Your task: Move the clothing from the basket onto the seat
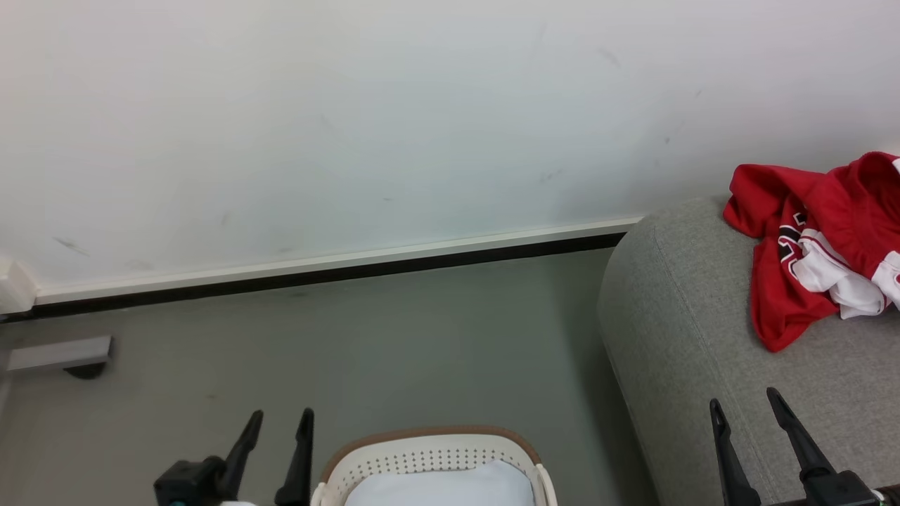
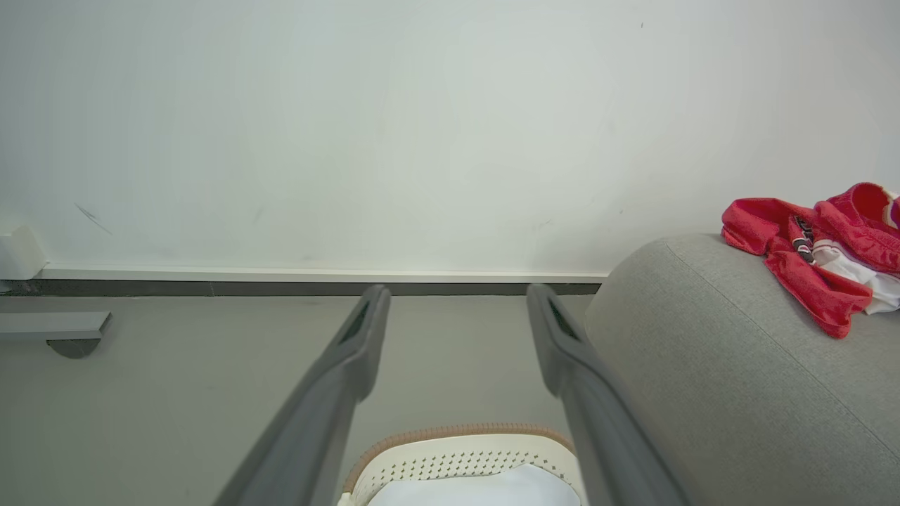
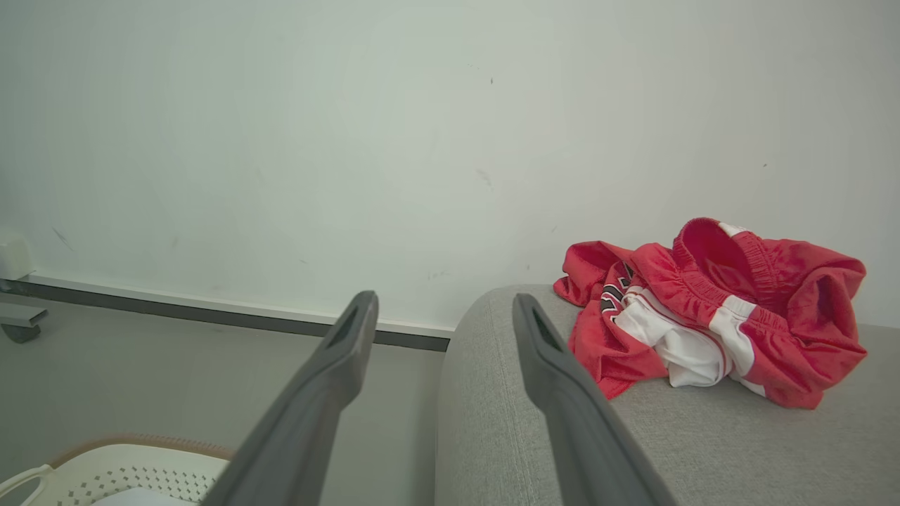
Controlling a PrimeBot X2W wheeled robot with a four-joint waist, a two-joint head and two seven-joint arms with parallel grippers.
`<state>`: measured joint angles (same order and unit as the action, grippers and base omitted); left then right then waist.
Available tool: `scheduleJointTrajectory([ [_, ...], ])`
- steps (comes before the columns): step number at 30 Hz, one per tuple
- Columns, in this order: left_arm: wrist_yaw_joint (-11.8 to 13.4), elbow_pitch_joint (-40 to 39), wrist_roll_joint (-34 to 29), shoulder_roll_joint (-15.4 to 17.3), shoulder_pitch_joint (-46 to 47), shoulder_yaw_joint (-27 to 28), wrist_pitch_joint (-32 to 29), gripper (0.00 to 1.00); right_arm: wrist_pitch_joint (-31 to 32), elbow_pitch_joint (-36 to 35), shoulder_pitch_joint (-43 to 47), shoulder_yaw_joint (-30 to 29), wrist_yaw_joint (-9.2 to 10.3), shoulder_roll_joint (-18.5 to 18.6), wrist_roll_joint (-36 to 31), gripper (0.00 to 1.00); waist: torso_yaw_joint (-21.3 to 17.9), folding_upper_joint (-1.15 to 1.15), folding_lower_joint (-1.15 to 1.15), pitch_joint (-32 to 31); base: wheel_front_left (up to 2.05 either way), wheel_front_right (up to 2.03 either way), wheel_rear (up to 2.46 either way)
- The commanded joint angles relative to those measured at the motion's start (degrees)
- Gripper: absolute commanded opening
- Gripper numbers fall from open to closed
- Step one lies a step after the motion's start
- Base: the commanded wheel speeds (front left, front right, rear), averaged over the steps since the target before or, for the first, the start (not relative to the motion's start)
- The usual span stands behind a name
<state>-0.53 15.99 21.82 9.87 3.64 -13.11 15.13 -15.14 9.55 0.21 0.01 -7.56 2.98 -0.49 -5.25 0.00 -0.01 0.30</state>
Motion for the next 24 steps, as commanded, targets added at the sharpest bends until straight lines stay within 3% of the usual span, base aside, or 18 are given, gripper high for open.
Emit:
scheduleJointTrajectory([
  [1,-0.2,0.1,-1.1,-0.1,-1.0,1.2,0.0,1.00,0.0,0.4,0.7,0.0,0.15,0.0,0.1,1.00,0.1,0.00,0.01,-0.5,0.00,0.00,0.00],
  [9,-2.3,0.3,-4.3,-2.6,-3.3,7.1,0.0,1.00,0.0,2.2,1.0,0.5,0.15,-0.1,1.8,1.00,0.5,0.00,0.01,-1.6,0.00,0.00,0.00],
  [24,-5.4,1.6,-8.1,-5.4,-3.4,11.3,0.0,1.00,0.0,4.1,-1.0,1.8,0.15,-0.1,2.2,1.00,1.5,0.00,0.01,-1.5,0.00,0.00,0.00],
])
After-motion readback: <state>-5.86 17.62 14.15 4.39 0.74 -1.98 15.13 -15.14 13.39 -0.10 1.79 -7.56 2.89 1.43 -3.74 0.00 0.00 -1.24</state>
